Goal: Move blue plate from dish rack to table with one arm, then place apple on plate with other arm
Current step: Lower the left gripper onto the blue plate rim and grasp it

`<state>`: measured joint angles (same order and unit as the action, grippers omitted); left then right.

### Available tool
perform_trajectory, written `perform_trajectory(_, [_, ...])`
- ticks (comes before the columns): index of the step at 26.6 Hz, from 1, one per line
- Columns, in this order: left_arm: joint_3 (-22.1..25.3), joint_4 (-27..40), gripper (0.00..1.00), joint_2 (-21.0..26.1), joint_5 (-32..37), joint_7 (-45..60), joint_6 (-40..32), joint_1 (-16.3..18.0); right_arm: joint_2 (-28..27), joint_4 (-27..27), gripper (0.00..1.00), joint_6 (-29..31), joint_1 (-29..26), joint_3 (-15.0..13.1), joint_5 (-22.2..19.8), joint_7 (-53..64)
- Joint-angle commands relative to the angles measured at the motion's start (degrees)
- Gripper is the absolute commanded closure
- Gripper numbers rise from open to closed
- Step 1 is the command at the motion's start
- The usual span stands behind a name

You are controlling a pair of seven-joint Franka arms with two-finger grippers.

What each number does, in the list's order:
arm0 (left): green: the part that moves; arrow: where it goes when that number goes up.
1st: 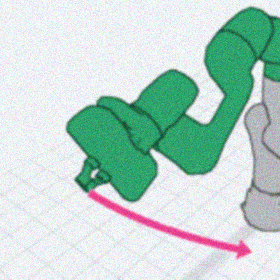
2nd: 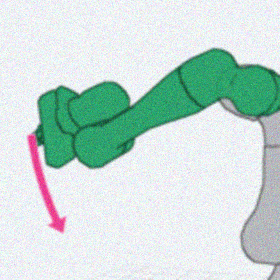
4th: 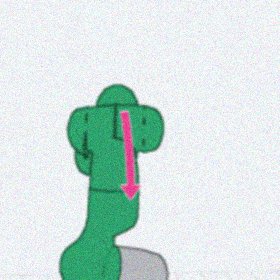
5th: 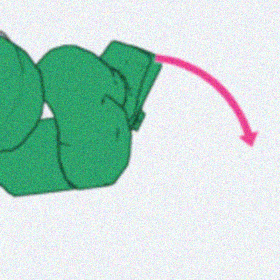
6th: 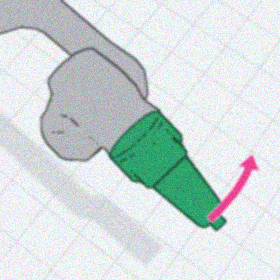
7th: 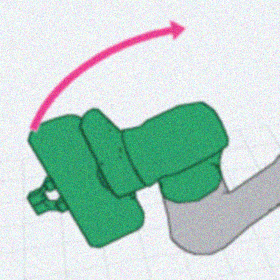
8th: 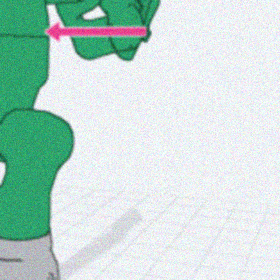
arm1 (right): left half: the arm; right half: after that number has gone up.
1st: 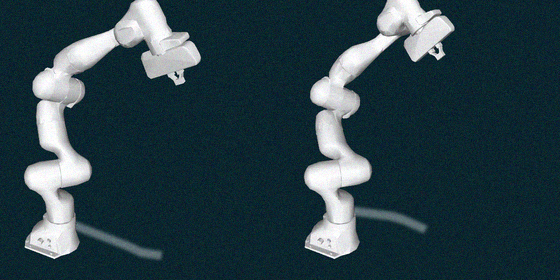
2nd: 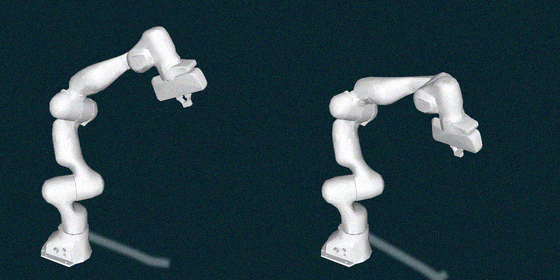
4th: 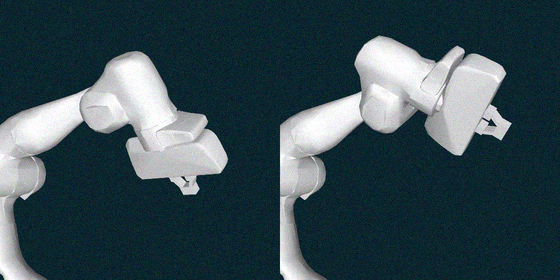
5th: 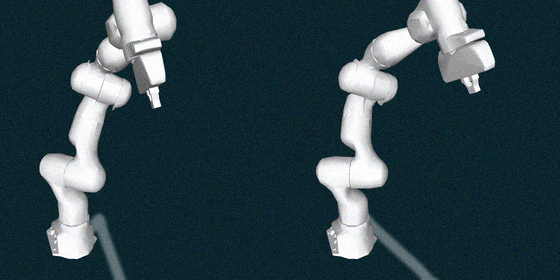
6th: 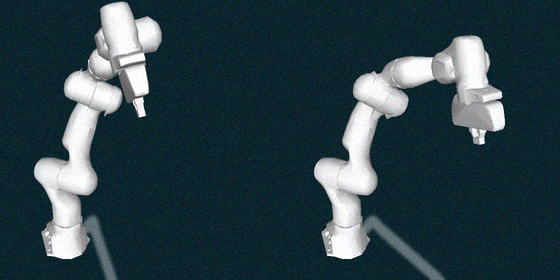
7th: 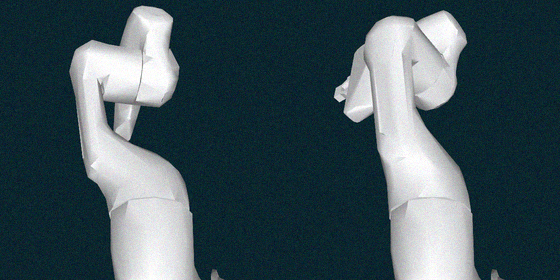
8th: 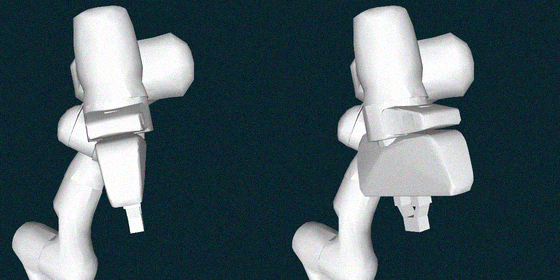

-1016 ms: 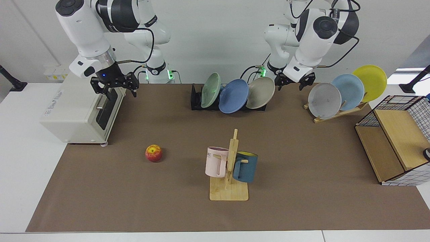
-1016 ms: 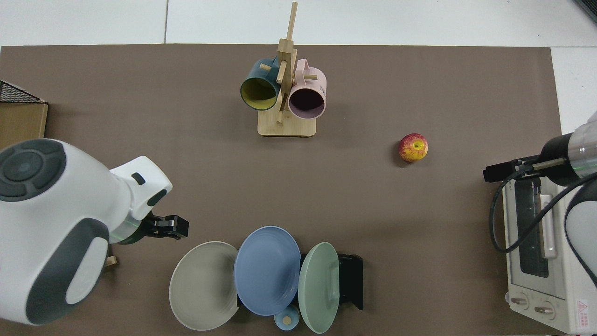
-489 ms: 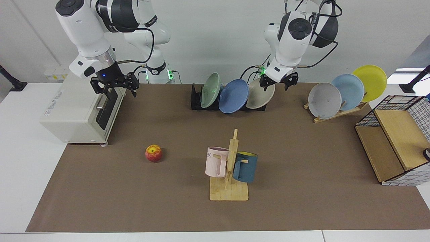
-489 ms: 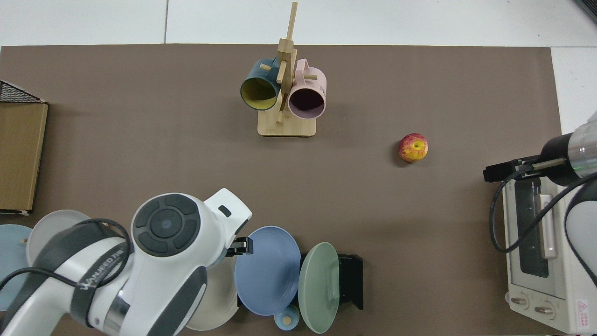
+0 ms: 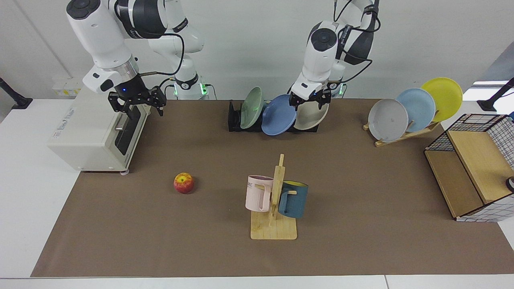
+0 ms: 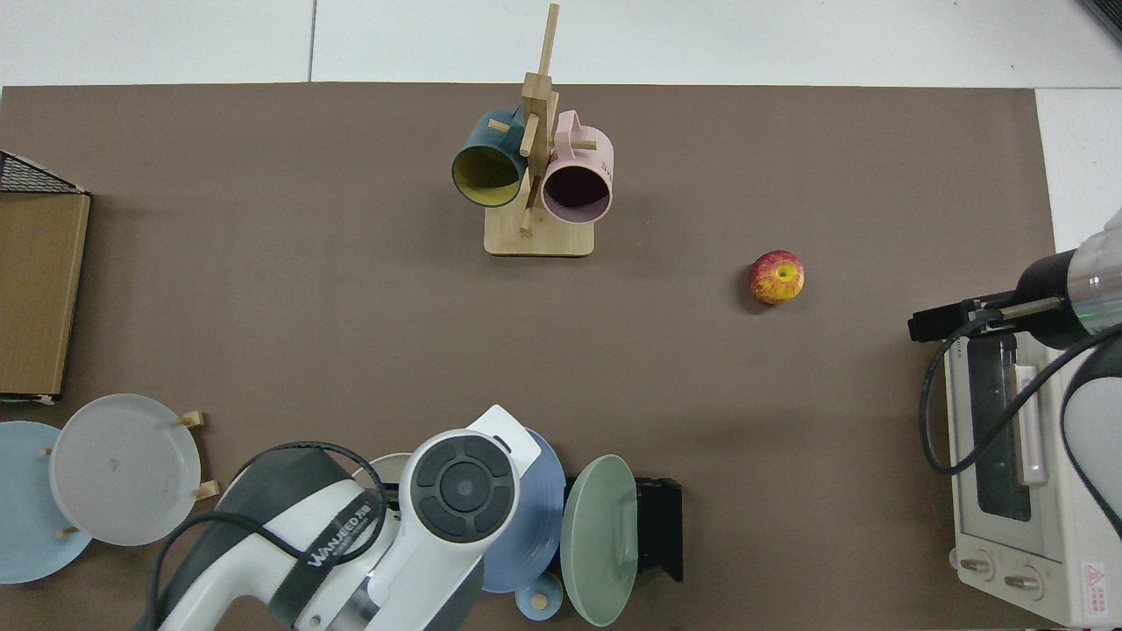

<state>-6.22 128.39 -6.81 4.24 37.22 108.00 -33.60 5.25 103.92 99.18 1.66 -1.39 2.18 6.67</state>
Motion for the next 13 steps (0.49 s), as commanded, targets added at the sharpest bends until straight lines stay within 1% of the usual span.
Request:
perform_trajectory(1, [-0.4, 0.1, 0.61, 0.2, 6.1, 1.3, -1.5, -0.7, -0.3, -0.6, 0.0, 0.3, -0.9, 0.7, 0.0, -1.1])
perform_trajectory(2, [-0.4, -0.1, 0.84, 0.2, 6.7, 1.3, -2.3, -0.7, -0.3, -0.6, 0.0, 0.3, -1.0, 0.7, 0.0, -1.1])
perform_trajectory(4, [-0.5, -0.7, 0.97, 0.3, 7.9, 1.4, -4.1, -0.7, -0.3, -0.6, 0.0, 0.3, -1.0, 0.7, 0.0, -1.1])
perform_trajectory(5, [-0.7, -1.0, 1.0, 0.3, 8.8, 1.4, -4.9, -0.7, -0.3, -0.6, 0.0, 0.3, -1.0, 0.7, 0.0, -1.1])
perform_trajectory(13, [-0.8, -3.1, 1.0, 0.9, 9.5, 1.9, -7.6, -0.6, -0.3, -0.6, 0.0, 0.3, -1.0, 0.7, 0.0, -1.1])
